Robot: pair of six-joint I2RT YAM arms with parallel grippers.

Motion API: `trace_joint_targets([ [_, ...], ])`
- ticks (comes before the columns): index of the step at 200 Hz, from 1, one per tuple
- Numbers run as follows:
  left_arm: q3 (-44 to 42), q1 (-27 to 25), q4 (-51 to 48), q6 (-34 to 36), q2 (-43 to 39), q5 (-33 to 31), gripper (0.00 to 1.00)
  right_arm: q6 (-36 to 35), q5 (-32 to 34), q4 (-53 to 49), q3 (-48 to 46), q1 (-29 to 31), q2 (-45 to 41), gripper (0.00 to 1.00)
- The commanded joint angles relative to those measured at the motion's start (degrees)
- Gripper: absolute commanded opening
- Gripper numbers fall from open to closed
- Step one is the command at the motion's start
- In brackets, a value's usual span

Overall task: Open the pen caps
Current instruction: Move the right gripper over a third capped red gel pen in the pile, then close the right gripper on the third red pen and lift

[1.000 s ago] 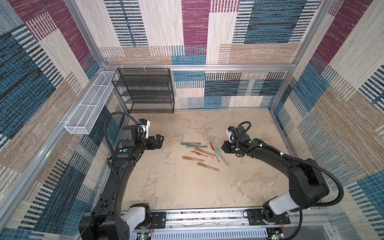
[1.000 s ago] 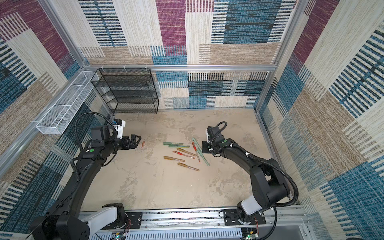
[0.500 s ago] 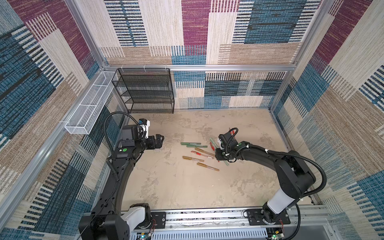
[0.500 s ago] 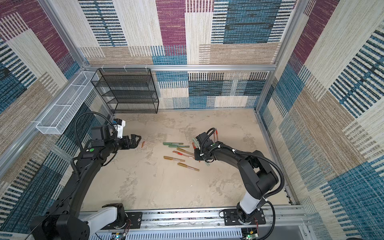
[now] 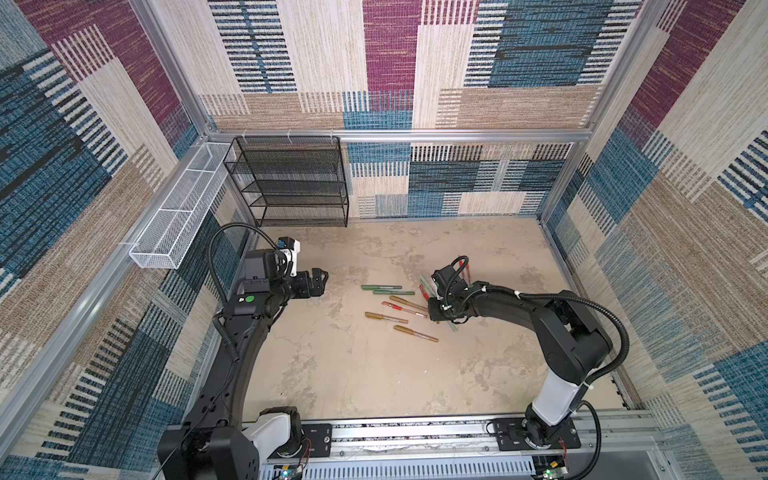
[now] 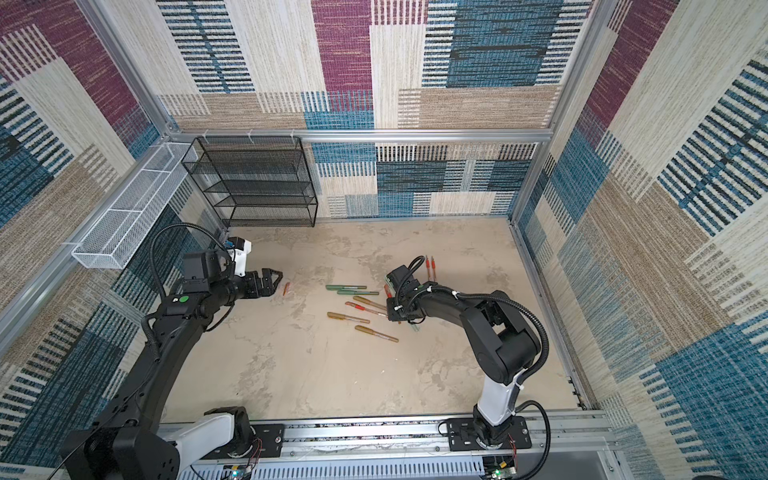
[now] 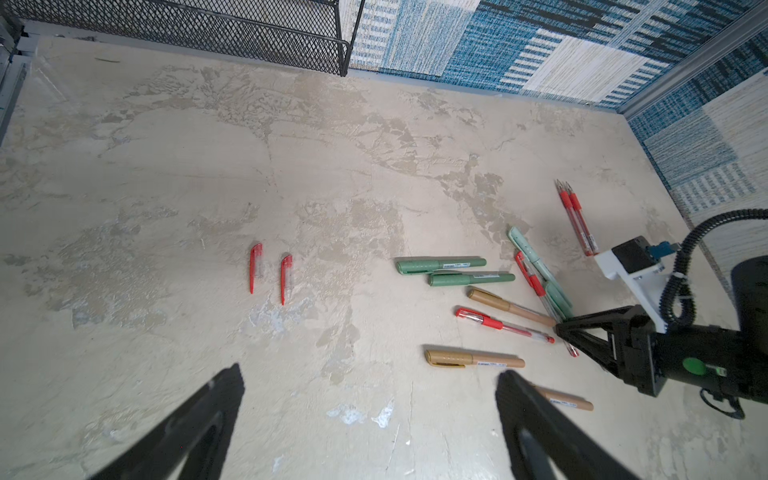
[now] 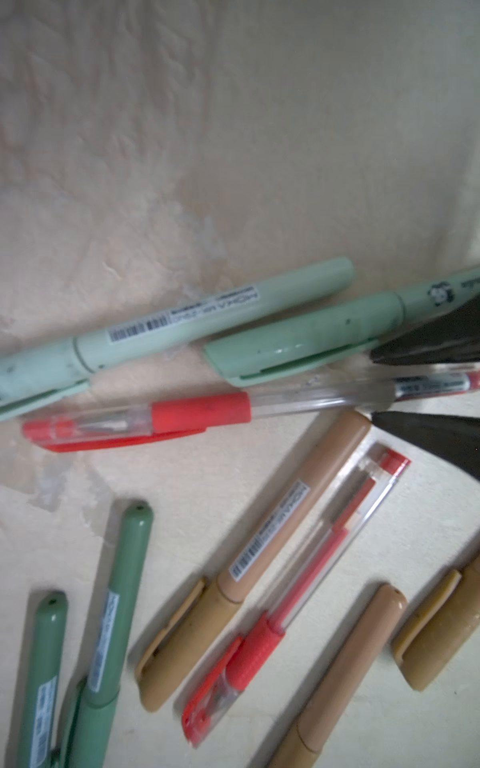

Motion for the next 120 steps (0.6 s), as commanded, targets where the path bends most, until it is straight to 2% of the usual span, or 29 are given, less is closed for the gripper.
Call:
trace_joint_targets([
  [1, -0.3, 0.1, 0.7, -0.2, 0.2, -0.1, 0.99, -0.9, 1.4, -0.9, -0.1, 0.2, 2.1, 0.22],
  [54, -0.4, 0.2, 0.5, 0.2, 0.2, -0.6, 0.99, -3.2, 2.5, -0.8, 1.5, 0.2, 4.5, 0.09],
  [82, 0.3, 0.2, 0.2, -0.1, 0.0, 1.4, 0.98, -3.2, 0.5, -0.3, 3.2, 0.2, 1.5, 0.05],
  [103, -0.6, 0.2, 1.7, -0.9, -0.2, 4.6, 0.98, -3.0, 1.0, -0.2, 4.5, 0.2, -0.8, 0.04],
  [120, -0.2, 0.2, 1.8, -2.3, -0.5, 10.2, 0.98, -1.8, 0.1, -0.3, 5.3, 0.2, -2.6, 0.03],
])
